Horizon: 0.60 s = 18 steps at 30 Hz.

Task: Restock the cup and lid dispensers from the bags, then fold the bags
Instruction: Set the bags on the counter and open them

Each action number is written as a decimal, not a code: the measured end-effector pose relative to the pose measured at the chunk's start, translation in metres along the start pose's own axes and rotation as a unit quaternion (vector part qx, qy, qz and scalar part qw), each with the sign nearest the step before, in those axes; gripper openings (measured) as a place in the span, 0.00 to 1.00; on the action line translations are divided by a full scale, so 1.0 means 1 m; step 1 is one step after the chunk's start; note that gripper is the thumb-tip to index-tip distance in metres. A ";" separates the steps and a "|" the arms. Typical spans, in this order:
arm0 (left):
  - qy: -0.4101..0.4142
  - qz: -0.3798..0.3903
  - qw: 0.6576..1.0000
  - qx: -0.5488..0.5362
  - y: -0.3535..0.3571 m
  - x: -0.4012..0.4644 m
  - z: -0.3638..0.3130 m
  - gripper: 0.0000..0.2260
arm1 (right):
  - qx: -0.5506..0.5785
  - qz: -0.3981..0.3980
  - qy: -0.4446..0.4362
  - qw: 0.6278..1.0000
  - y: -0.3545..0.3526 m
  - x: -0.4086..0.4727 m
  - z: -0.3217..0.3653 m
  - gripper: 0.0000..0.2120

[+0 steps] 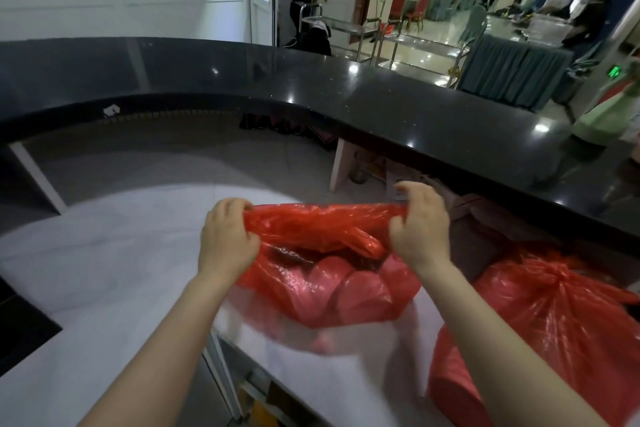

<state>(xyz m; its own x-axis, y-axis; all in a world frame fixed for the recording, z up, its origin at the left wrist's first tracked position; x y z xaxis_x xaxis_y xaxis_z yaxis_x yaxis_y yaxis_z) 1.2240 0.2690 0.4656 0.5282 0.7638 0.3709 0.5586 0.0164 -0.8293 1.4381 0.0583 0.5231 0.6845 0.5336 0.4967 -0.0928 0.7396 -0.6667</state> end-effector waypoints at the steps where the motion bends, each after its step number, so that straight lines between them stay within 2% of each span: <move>1: 0.034 -0.015 0.999 -0.026 -0.001 0.000 -0.014 0.18 | 0.001 0.026 -0.053 0.998 0.008 -0.006 0.019 0.25; 3: 0.091 0.000 0.994 -0.055 0.005 0.001 -0.037 0.15 | -0.017 0.129 -0.101 0.986 0.034 -0.017 0.043 0.27; 5: 0.143 0.080 0.986 -0.038 0.022 0.002 -0.051 0.10 | -0.043 0.213 -0.095 0.971 0.058 -0.025 0.046 0.27; 6: 0.158 0.123 0.979 -0.024 0.032 0.002 -0.052 0.08 | -0.053 0.222 -0.089 0.969 0.062 -0.025 0.043 0.24; 8: 0.150 0.174 0.973 -0.020 0.045 0.001 -0.042 0.10 | -0.041 0.191 -0.074 0.978 0.053 -0.021 0.033 0.16; 11: 0.063 0.122 0.990 -0.027 0.036 0.007 -0.011 0.16 | -0.024 0.111 -0.034 0.993 0.026 -0.012 0.008 0.10; 14: -0.013 0.060 0.998 0.008 0.022 0.014 0.016 0.17 | -0.032 0.063 0.002 0.998 0.008 -0.005 -0.010 0.11; 18: -0.080 0.048 0.995 0.030 0.015 0.024 0.036 0.22 | -0.032 0.007 0.067 0.997 -0.017 0.006 -0.027 0.16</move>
<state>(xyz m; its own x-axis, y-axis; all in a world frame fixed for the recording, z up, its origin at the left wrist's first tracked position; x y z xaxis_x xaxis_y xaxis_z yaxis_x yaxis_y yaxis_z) 1.2222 0.3106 0.4475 0.4665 0.8564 0.2213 0.4688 -0.0272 -0.8829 1.4631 0.0379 0.5223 0.7747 0.4802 0.4114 -0.0588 0.7025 -0.7092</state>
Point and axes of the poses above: each hand's wrist, its own x-axis towards the middle knuckle, its own y-axis out of the palm, z = x × y, the point moved 7 cm from there along x, towards the middle knuckle, and after that the axes turned 10 degrees about x, right-handed, at the moved point
